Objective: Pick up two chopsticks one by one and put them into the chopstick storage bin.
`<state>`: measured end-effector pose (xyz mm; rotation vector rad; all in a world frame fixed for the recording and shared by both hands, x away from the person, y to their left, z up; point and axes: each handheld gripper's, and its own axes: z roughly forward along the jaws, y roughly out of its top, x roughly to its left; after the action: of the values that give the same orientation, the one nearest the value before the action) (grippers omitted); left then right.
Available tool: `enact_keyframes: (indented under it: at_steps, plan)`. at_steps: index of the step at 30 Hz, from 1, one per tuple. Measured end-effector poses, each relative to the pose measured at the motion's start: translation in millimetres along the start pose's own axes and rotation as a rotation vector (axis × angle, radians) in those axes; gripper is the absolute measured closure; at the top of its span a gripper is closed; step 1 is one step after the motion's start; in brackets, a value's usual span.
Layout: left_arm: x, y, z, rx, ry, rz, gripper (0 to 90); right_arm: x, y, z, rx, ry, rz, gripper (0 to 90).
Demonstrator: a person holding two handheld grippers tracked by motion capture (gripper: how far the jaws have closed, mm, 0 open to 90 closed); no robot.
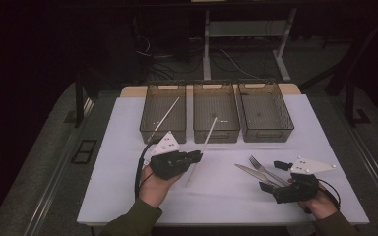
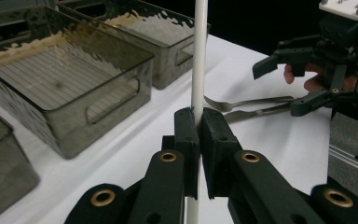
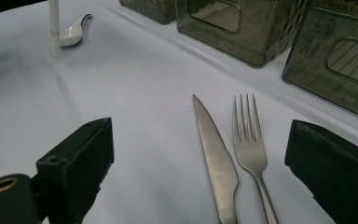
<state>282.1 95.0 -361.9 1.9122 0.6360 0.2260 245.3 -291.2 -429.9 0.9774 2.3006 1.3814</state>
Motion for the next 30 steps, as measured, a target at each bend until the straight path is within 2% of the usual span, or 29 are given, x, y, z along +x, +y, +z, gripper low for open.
enact_keyframes:
  at_steps: [9, 14, 17, 18, 19, 30]
  plan:
    - [13.4, 9.8, -11.2, -0.034, 0.011, 0.006, 85.0, -1.3, -0.1, 0.5, 0.0, -0.002, 0.012, 8.0]
    - [19.2, 19.5, -15.1, -0.042, 0.014, 0.034, 85.0, -2.3, -0.6, 0.9, -0.001, -0.006, 0.012, 8.0]
    - [25.3, 28.7, -17.4, -0.059, 0.019, 0.035, 85.0, -2.9, -0.7, 1.5, -0.008, -0.01, -0.004, 8.0]
    - [27.8, 31.8, -17.9, -0.062, 0.023, 0.035, 85.0, -1.3, -0.7, 0.7, 0.003, -0.004, 0.019, 8.0]
    - [30.6, 35.1, -18.6, -0.064, 0.024, 0.035, 85.0, -2.2, -0.8, 1.1, -0.003, -0.009, 0.007, 8.0]
    - [55.5, 76.5, -24.3, -0.075, 0.071, 0.071, 85.0, -2.4, -0.9, 0.3, -0.003, -0.01, 0.014, 8.0]
